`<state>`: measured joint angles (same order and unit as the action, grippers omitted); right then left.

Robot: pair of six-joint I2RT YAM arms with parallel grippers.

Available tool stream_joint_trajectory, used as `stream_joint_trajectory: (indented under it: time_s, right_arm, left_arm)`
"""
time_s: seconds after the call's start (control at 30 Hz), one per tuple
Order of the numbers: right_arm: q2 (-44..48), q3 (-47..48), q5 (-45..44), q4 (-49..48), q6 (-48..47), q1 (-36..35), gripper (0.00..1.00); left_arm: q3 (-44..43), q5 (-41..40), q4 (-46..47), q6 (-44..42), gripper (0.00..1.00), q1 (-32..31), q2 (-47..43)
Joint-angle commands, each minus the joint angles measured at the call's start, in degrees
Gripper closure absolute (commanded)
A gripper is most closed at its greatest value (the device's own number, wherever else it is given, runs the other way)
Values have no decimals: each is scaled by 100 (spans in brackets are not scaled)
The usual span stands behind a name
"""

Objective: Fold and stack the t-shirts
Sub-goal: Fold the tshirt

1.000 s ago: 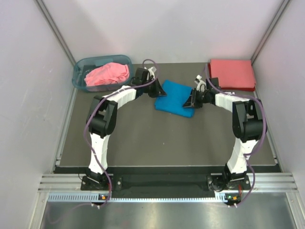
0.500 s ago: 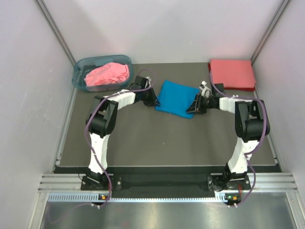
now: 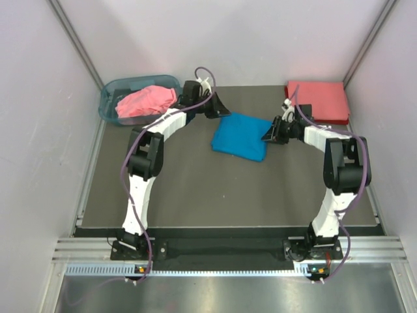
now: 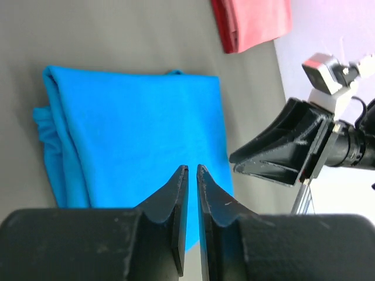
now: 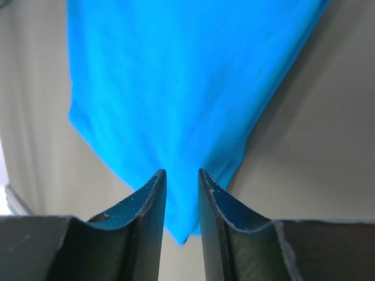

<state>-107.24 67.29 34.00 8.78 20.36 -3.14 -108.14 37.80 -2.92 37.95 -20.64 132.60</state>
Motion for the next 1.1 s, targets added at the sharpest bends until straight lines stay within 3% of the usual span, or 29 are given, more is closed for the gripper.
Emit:
stream_joint_trajectory:
  time_s: [0.0, 0.17, 0.37, 0.5, 0.53, 0.7, 0.8, 1.07]
  right_arm:
    - [-463, 424, -156, -254, 56, 94, 72]
    - [-851, 645, -534, -78, -173, 182, 75]
    - [-307, 452, -860, -34, -208, 226, 76]
    - [343, 242, -1052, 194, -50, 199, 65]
    - [579, 198, -1123, 256, 37, 156, 62]
    - [1003, -328, -1255, 572, 284, -108, 46]
    - [1074, -602, -1491, 511, 468, -371, 45]
    - [802, -971, -2072, 221, 662, -925, 45]
  left_arm:
    - [-102, 353, 477, 151, 84, -10, 574]
    - [-366, -9, 318, 97, 85, 236, 1022]
    - [-515, -71, 90, 265, 87, 517, 857]
    - [-463, -97, -462, 55, 86, 518, 417]
    - [-376, -124, -925, -24, 85, 518, 199]
    - [607, -502, -1554, -745, 80, 474, -523]
    - [1835, -223, -995, -684, 78, 465, -945]
    - [2604, 69, -456, -666, 76, 368, -1087]
